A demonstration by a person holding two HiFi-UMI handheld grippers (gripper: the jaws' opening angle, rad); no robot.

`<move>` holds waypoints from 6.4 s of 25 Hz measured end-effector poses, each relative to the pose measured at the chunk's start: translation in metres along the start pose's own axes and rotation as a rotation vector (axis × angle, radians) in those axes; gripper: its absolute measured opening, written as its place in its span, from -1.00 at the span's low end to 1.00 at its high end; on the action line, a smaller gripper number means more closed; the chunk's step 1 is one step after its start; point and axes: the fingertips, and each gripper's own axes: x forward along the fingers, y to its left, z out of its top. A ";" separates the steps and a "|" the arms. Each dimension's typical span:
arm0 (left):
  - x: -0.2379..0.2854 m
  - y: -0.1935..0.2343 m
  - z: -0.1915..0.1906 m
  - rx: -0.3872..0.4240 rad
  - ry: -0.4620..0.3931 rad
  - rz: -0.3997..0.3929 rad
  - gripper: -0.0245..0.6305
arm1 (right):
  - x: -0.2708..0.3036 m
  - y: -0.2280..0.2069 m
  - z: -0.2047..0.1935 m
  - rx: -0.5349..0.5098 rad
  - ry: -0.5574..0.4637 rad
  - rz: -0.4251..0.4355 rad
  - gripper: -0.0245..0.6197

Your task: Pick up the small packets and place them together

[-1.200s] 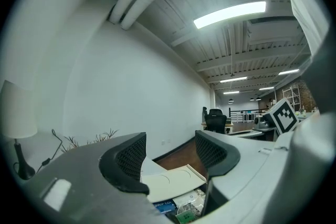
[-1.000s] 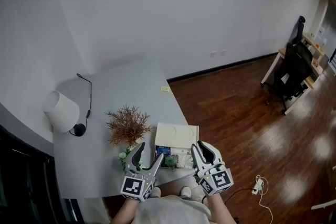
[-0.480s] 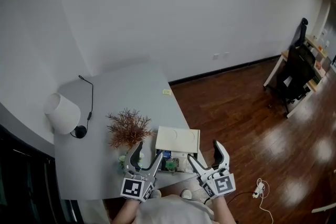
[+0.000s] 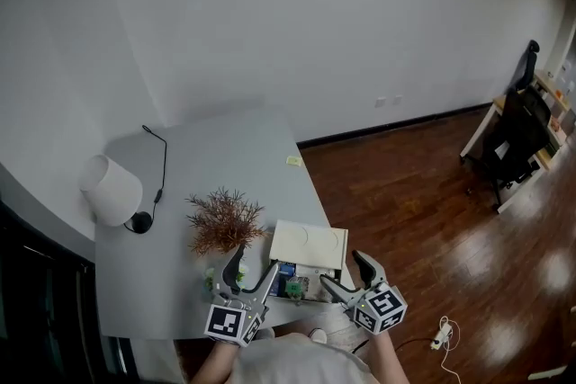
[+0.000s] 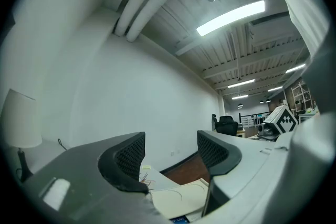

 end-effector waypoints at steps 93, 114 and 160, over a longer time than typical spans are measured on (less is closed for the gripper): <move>-0.025 -0.002 -0.023 -0.005 0.065 -0.040 -0.03 | 0.008 -0.003 0.049 -0.080 -0.220 -0.280 0.14; -0.033 -0.011 -0.021 0.035 0.061 -0.081 -0.03 | -0.045 0.029 0.027 -0.117 -0.158 -0.144 0.01; -0.055 0.018 -0.034 0.008 0.117 0.078 -0.03 | 0.059 0.022 -0.163 -0.076 0.646 0.249 -0.90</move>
